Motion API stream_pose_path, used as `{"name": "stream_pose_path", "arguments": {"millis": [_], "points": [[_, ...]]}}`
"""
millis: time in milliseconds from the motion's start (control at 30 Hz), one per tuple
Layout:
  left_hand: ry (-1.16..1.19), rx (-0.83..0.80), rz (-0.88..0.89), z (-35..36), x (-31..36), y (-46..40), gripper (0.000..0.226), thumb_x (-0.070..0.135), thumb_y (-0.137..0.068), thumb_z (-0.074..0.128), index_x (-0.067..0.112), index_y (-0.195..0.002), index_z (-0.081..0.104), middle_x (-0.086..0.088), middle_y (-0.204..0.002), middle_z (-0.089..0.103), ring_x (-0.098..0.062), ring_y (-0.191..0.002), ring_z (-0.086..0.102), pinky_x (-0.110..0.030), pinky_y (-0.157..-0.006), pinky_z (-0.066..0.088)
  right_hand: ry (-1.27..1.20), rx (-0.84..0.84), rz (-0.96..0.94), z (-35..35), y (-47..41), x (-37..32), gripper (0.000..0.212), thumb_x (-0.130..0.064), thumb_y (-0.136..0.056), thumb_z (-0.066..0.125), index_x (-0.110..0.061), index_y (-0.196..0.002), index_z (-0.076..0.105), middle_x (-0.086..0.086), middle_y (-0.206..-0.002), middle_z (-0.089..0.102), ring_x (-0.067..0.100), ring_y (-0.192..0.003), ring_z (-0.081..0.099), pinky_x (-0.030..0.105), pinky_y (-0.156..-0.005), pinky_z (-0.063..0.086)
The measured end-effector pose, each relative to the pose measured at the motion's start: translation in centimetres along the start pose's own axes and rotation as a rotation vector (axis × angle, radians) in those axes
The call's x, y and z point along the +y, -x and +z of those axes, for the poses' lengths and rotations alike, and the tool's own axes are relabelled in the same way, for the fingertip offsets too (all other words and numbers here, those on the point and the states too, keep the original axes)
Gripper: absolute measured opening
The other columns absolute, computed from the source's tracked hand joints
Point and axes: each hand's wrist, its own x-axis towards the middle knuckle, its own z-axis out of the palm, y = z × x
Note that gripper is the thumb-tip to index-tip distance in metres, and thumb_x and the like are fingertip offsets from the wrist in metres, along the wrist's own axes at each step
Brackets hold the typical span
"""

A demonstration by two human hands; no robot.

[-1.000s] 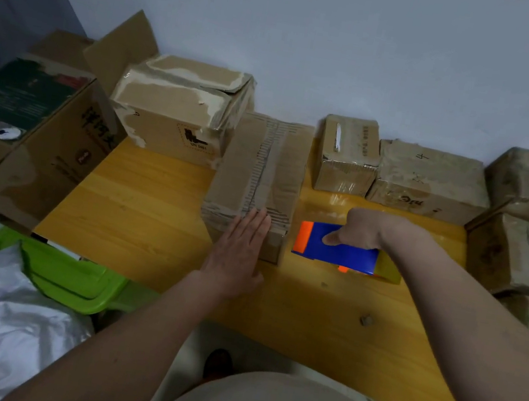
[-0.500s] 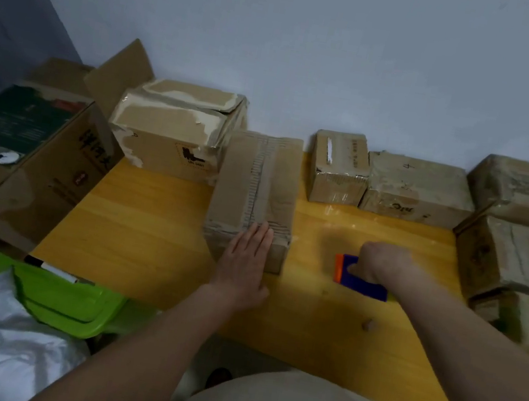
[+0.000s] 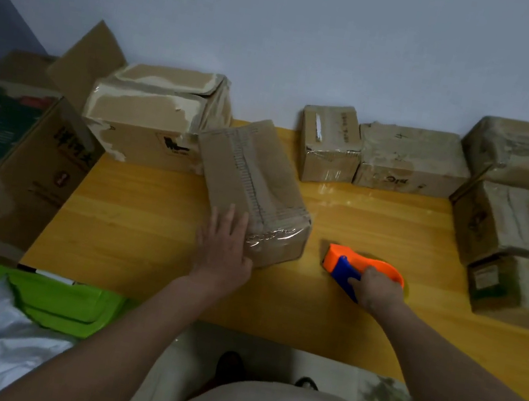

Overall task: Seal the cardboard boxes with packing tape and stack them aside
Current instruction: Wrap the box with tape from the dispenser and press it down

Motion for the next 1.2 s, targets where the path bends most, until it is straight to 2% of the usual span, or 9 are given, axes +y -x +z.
{"name": "stream_pose_path", "arguments": {"millis": [100,300,500,633,733,833,967,1067,1200], "points": [[-0.075,-0.107,-0.01,0.1,-0.3,0.6,0.086,0.029,-0.091,0.051,0.012,-0.154,-0.005,-0.015,-0.16,-0.017,-0.039,-0.144,-0.022,-0.051,-0.12,0.003,-0.138,0.074,0.005,-0.2,-0.1,-0.5,0.042,-0.037,-0.095,0.054,-0.001,-0.116,0.057,0.019,-0.122,0.061,0.034,-0.114,0.057,0.039,-0.093,0.045],[-0.221,-0.129,0.041,-0.2,2.4,2.3,0.082,0.03,-0.096,0.044,0.003,-0.152,-0.01,-0.024,-0.157,-0.018,-0.042,-0.144,-0.019,-0.049,-0.121,-0.001,-0.677,0.703,-0.334,-3.6,1.8,-5.4,0.017,-0.01,-0.094,0.053,-0.002,-0.1,0.067,0.014,-0.102,0.064,0.031,-0.102,0.054,0.032,-0.087,0.039],[-0.388,-0.102,0.267,0.1,1.7,4.8,0.074,0.03,-0.101,0.036,0.005,-0.152,-0.012,-0.016,-0.161,-0.013,-0.035,-0.147,-0.012,-0.043,-0.118,-0.01,-0.644,0.594,-0.439,-5.4,2.7,-7.2,0.027,-0.007,-0.096,0.05,-0.009,-0.116,0.068,0.01,-0.116,0.066,0.028,-0.115,0.051,0.029,-0.095,0.035],[-0.265,-0.008,0.356,1.1,-0.9,4.1,0.077,0.044,-0.085,0.065,0.013,-0.149,0.034,-0.012,-0.151,0.038,-0.03,-0.129,0.04,-0.042,-0.104,0.04,-0.647,0.429,-0.462,-6.6,1.3,-8.5,0.031,-0.016,-0.099,0.047,-0.014,-0.127,0.06,0.004,-0.127,0.061,0.024,-0.123,0.047,0.032,-0.102,0.035],[-0.234,0.129,0.503,1.0,-2.7,2.4,0.073,0.056,-0.067,0.077,0.015,-0.125,0.06,-0.006,-0.116,0.063,-0.025,-0.094,0.057,-0.04,-0.086,0.049,-0.688,0.288,-0.497,-7.4,-0.6,-10.0,0.033,-0.021,-0.1,0.046,-0.014,-0.13,0.058,0.005,-0.131,0.059,0.023,-0.124,0.049,0.034,-0.104,0.039],[-0.21,0.154,0.58,0.0,-3.5,0.4,0.074,0.062,-0.071,0.066,0.014,-0.126,0.058,-0.004,-0.103,0.058,-0.022,-0.091,0.053,-0.041,-0.085,0.05,-0.648,0.116,-0.51,-6.8,-2.1,-11.6,0.034,-0.027,-0.102,0.042,-0.009,-0.122,0.063,0.01,-0.125,0.063,0.026,-0.118,0.054,0.035,-0.098,0.043],[-0.284,-0.055,0.535,0.1,-3.6,-2.1,0.1,0.078,-0.076,0.048,0.016,-0.151,0.024,-0.011,-0.15,0.023,-0.027,-0.137,0.021,-0.05,-0.114,0.024,-0.727,-0.018,-0.475,-6.1,-3.4,-13.0,0.041,-0.036,-0.102,0.038,-0.01,-0.122,0.062,0.011,-0.124,0.062,0.027,-0.119,0.054,0.035,-0.099,0.043],[-0.357,-0.084,0.488,0.5,-3.1,-3.2,0.114,0.087,-0.075,0.03,0.013,-0.154,-0.003,-0.007,-0.162,-0.012,-0.026,-0.149,-0.013,-0.055,-0.119,0.001,-0.459,0.302,-0.507,-6.1,-3.1,-12.9,0.043,-0.039,-0.101,0.036,-0.016,-0.132,0.055,0.006,-0.137,0.054,0.029,-0.132,0.04,0.044,-0.108,0.033],[-0.298,-0.066,0.418,1.0,-2.4,-4.4,0.121,0.089,-0.074,0.032,0.009,-0.152,-0.016,-0.009,-0.16,-0.022,-0.024,-0.146,-0.023,-0.05,-0.12,-0.003,-0.101,0.623,-0.799,-4.3,0.3,-12.0,0.046,-0.033,-0.097,0.031,-0.012,-0.121,0.065,0.002,-0.133,0.059,0.029,-0.133,0.043,0.046,-0.109,0.032]]}}
